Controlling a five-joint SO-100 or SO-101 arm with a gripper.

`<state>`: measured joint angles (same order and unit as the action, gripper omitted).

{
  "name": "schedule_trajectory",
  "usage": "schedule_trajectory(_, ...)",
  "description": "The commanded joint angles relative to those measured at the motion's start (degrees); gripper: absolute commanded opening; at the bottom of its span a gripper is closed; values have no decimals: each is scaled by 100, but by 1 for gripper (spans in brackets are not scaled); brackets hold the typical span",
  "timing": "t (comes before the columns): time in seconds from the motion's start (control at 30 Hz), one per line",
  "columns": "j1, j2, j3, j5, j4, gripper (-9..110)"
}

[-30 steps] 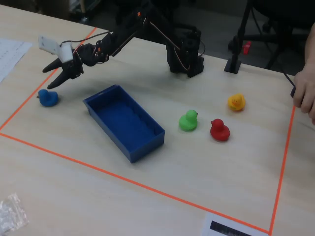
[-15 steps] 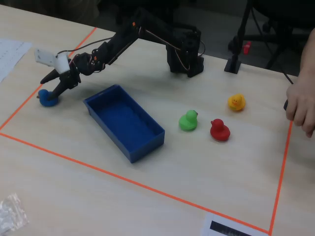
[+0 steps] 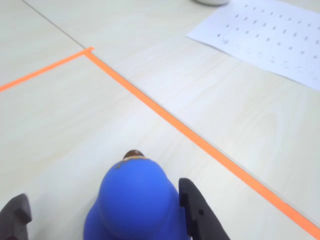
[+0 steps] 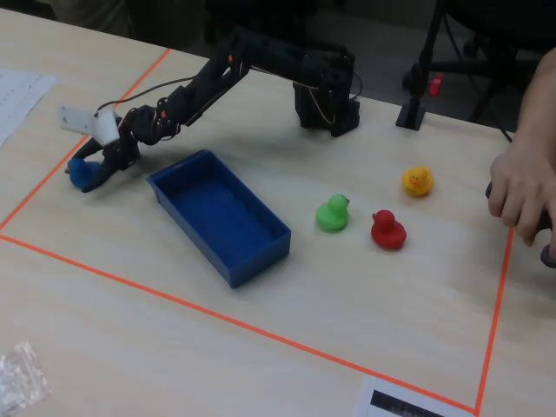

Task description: Grasp blue duck and put it into box.

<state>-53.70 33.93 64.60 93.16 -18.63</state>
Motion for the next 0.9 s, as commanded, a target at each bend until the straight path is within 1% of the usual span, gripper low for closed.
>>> schedule_trajectory(0.0,-88,-18,-598,0,105,40)
schedule_trajectory(0.03,-97,-44,-659,-26,123,39)
schedule_trajectory(0.07,-97,-62,-668,-53,132,36)
schedule_trajectory(0.13,-97,-62,-633,-220,53,10)
schedule_trajectory(0.17,-105,-62,-598,-316,0,0)
schedule_trajectory(0.33,-141,-18,-483,-290,88,0)
schedule_trajectory(0.47,-158,281,-519,-545,615,0)
schedule_trajectory(0.57,-158,747,-501,-984,1248,0)
schedule_trajectory(0.7,-62,1740,-176,-1679,2188,0)
schedule_trajectory(0.87,325,3568,896,-2461,3393,0)
